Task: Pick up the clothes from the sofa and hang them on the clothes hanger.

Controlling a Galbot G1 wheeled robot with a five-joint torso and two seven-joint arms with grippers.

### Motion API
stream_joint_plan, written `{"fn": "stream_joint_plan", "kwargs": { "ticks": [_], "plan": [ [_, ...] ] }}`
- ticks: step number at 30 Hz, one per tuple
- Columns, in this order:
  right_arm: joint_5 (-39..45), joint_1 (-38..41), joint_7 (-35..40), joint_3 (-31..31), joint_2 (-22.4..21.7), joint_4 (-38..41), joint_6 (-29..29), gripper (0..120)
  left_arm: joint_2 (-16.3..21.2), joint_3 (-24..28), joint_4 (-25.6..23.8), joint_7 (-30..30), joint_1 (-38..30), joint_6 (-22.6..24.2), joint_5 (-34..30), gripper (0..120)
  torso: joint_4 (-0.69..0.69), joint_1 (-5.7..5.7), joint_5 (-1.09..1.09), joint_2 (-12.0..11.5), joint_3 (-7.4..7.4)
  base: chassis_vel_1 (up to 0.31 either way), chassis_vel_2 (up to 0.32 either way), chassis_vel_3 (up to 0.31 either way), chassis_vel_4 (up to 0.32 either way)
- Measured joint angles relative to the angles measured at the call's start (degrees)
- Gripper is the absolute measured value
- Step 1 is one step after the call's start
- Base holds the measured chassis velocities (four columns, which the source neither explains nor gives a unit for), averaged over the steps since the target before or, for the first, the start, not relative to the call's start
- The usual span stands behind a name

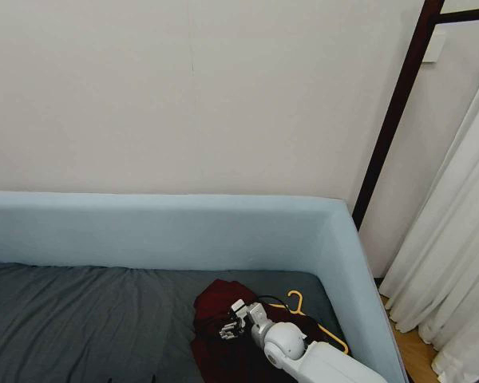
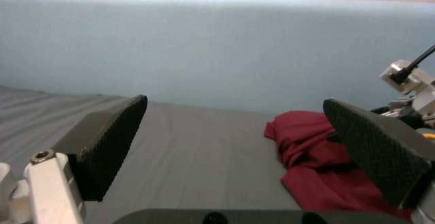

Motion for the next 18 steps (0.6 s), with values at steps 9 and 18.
{"fn": "stream_joint_plan", "kwargs": {
  "ticks": [9,18],
  "plan": [
    [-2.8,2.9,-0.6,-2.9,5.0,-9.1,1.9,80,-0.2,-1.3,-0.3,-0.3,-1.0,-0.4,-1.8,99,0.0,0.0,0.01,0.0,0.0,0.0,0.0,0.0,0.0],
    [-2.3,3.8,-0.5,-4.1,4.8,-9.5,2.2,48,-0.4,-1.1,0.3,-0.4,-1.0,-1.5,-1.9,99,-0.01,0.0,0.01,0.0,0.0,0.0,0.0,0.0,0.0]
  ]
}}
